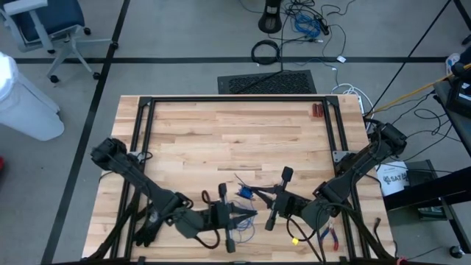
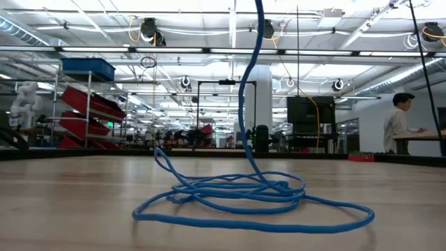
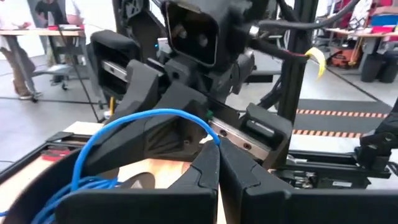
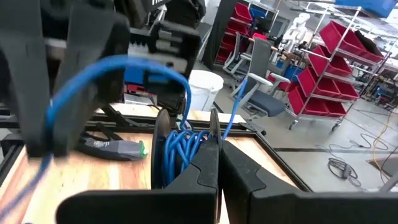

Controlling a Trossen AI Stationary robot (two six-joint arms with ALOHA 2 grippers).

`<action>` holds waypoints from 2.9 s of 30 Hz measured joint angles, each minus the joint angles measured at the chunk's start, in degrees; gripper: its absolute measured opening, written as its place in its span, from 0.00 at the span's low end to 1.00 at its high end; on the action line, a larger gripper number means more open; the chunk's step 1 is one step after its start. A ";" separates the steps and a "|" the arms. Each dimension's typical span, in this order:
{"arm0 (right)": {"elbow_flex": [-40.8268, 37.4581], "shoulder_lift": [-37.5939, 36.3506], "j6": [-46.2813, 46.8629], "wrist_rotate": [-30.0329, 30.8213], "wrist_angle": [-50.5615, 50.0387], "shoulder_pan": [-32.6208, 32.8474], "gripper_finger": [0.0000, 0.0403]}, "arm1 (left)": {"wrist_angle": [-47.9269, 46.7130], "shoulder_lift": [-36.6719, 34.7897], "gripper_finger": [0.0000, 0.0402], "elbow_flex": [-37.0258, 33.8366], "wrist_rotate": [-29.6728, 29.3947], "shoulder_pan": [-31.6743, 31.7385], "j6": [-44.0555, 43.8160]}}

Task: Coil cords
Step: Coil the blue wire onto the spool

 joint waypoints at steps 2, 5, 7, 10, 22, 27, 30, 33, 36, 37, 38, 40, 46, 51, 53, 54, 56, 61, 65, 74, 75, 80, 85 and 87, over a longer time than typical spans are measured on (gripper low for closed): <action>0.00 0.00 0.16 0.14 0.11 0.00 0.00 | 0.45 0.87 0.00 0.00 0.06 0.33 -0.02; 0.00 0.00 0.18 2.60 0.70 0.02 0.00 | 1.42 2.01 0.00 0.00 0.17 0.57 -0.26; -0.01 0.00 0.18 2.63 0.85 0.04 0.00 | 1.45 2.54 0.00 0.00 0.20 0.82 -1.34; -0.02 0.00 0.13 2.66 1.72 0.22 0.00 | 1.39 3.10 0.00 0.00 0.24 1.27 -1.51; -0.01 0.00 -1.35 2.62 4.10 0.81 0.00 | -1.35 3.16 0.00 0.00 4.06 2.26 -4.55; 0.00 0.00 -2.02 2.56 5.20 1.13 0.00 | -3.41 3.36 0.00 0.00 4.22 2.47 -6.03; 0.00 -0.01 -3.07 2.55 6.43 1.57 0.00 | -4.10 4.11 0.00 0.00 4.24 2.84 -6.07; -0.01 -0.02 -4.29 2.57 7.55 2.00 0.00 | -4.17 4.61 0.00 0.00 4.46 3.45 -6.08; -0.01 -0.04 -5.75 2.69 9.53 2.64 0.00 | -4.32 5.00 0.00 0.00 4.75 3.83 -6.15; 0.00 -0.04 -6.18 2.73 9.84 2.69 0.00 | -4.58 5.04 0.00 0.00 4.98 3.97 -6.69; 0.00 -0.03 -6.66 2.73 10.29 2.78 0.00 | -4.90 5.15 0.00 0.00 5.17 4.15 -7.44; 0.00 -0.03 -7.43 2.99 11.49 3.34 0.00 | -5.59 5.23 0.00 0.00 5.35 4.25 -7.52; 0.00 -0.07 -9.21 5.57 12.32 4.20 0.00 | -5.89 5.25 0.00 0.00 5.44 4.23 -7.51; -0.01 -0.72 -10.19 5.65 12.28 4.96 0.00 | -7.13 5.25 0.00 0.00 5.48 4.23 -7.54; 0.00 -1.14 -10.37 5.57 12.24 5.42 0.00 | -7.41 5.27 0.01 0.00 5.53 4.23 -7.53; 0.00 -1.35 -10.39 5.56 12.24 5.64 0.00 | -7.65 5.25 0.02 0.00 5.59 4.18 -7.54; -0.02 -2.02 -10.56 5.50 12.00 6.43 0.00 | -8.12 5.26 0.06 0.00 5.63 4.03 -7.52; -0.02 -3.68 -11.05 5.57 11.92 8.34 0.00 | -8.92 5.32 0.16 0.00 7.33 3.18 -7.48; -0.02 -4.73 -11.85 5.53 11.52 10.02 0.00 | -8.92 5.32 0.22 0.00 8.45 2.55 -7.47; -0.02 -6.81 -12.13 5.49 10.75 13.50 0.00 | -7.78 5.32 0.25 0.00 9.31 1.10 -4.18; -0.02 -6.86 -12.30 5.48 10.73 13.77 0.00 | -7.43 5.32 0.25 0.00 9.31 0.95 -3.42; -0.02 -7.06 -13.60 5.44 10.94 14.73 0.00 | -0.35 7.35 0.25 0.00 9.21 0.36 0.49; -0.02 -7.30 -13.59 5.42 11.02 15.10 0.00 | 6.32 11.08 0.25 0.00 8.84 0.93 4.05; -0.01 -7.40 -13.59 5.44 11.04 15.16 0.00 | 8.71 12.65 0.25 -0.02 8.28 1.26 6.19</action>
